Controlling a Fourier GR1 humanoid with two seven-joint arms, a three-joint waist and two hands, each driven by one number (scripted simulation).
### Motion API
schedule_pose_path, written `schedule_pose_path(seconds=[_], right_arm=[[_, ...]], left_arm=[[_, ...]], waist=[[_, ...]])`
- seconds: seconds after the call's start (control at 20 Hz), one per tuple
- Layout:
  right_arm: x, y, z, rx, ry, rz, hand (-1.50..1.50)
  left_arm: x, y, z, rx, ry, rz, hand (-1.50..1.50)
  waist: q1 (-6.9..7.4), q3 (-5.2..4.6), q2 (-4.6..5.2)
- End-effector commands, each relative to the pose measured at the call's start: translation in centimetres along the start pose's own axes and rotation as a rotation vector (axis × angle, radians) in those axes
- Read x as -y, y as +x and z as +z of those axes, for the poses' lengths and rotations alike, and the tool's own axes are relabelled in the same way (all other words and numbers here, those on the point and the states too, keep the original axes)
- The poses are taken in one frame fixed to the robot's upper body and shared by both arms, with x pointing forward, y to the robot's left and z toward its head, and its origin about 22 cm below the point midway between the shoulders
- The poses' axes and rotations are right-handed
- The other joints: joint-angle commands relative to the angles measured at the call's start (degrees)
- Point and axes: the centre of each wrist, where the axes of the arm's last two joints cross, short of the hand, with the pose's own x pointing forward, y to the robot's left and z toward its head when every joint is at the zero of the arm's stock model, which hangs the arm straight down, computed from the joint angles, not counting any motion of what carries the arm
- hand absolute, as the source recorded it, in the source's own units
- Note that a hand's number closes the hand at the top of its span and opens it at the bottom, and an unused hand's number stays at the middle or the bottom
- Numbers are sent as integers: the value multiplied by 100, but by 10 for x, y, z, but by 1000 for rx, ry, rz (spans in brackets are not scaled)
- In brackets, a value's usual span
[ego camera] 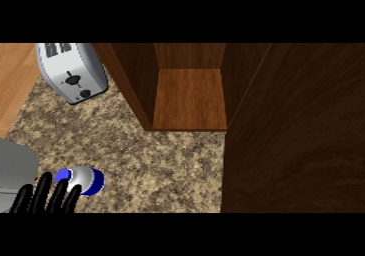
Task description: Pick up the bottled water, place it into the cabinet and close the cabinet
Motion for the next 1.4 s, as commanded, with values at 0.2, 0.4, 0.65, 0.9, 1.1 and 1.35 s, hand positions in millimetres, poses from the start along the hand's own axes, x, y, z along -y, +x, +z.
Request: schedule_pose_path(seconds=[0.2,0.4,0.65,0.9,1.1,1.35], right_arm=[[-3,34,17,54,35,-48,-150],[-2,32,28,39,28,-71,-150],[-3,37,28,65,21,-64,-150],[1,42,35,42,35,-58,-150],[1,42,36,68,25,-65,-150],[14,37,43,70,38,-54,-150]], left_arm=[[2,37,26,87,39,-48,-150],[1,29,26,80,70,-43,-150],[-5,34,23,134,178,-71,-150],[-17,21,24,96,231,-107,-150],[-29,17,25,67,260,-146,-150],[-48,-9,17,11,300,-178,-150]], waist=[[38,3,-30],[-31,0,-21],[-75,3,-13],[-47,-13,-12],[-44,-17,-2],[-121,-17,18]])
